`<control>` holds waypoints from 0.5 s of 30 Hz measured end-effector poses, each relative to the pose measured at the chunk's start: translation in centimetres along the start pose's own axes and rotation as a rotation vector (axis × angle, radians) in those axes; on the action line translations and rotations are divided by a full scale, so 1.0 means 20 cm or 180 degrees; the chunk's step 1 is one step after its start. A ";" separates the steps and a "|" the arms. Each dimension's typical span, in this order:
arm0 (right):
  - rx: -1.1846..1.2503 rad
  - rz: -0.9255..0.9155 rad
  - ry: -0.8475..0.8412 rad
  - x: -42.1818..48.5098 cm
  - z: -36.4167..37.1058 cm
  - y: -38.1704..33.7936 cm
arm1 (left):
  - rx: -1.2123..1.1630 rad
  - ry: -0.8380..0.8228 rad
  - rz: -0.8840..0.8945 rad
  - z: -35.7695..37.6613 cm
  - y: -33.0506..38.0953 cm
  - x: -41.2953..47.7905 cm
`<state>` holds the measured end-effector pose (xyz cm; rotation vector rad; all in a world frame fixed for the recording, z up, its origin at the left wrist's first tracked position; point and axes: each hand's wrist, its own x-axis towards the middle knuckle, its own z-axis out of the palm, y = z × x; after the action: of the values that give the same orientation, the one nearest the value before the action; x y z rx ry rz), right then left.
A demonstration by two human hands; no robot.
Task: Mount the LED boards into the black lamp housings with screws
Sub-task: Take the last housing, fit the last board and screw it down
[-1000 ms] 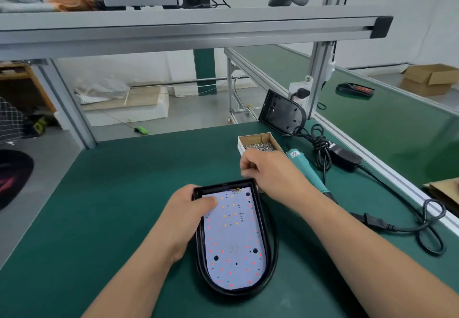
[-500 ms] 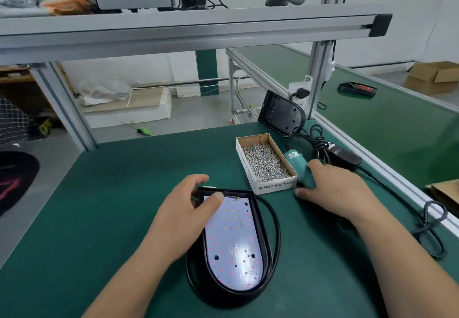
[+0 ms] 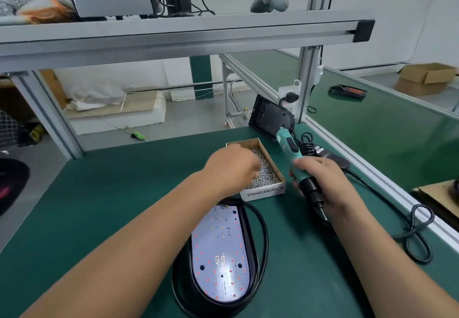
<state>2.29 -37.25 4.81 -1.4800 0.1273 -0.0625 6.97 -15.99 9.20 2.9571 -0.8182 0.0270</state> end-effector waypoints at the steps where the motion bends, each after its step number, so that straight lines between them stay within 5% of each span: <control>1: 0.0044 -0.0010 0.0013 0.00 0.00 0.00 | 0.0113 -0.0140 0.0050 0.03 0.02 0.05; 15: 0.0060 -0.0133 -0.0139 0.05 0.01 0.06 | -0.0313 -0.0185 0.0042 0.14 0.01 0.13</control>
<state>3.31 -37.11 3.55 -1.4644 0.0601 -0.0651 9.12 -17.63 6.47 2.8728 -0.8210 -0.0962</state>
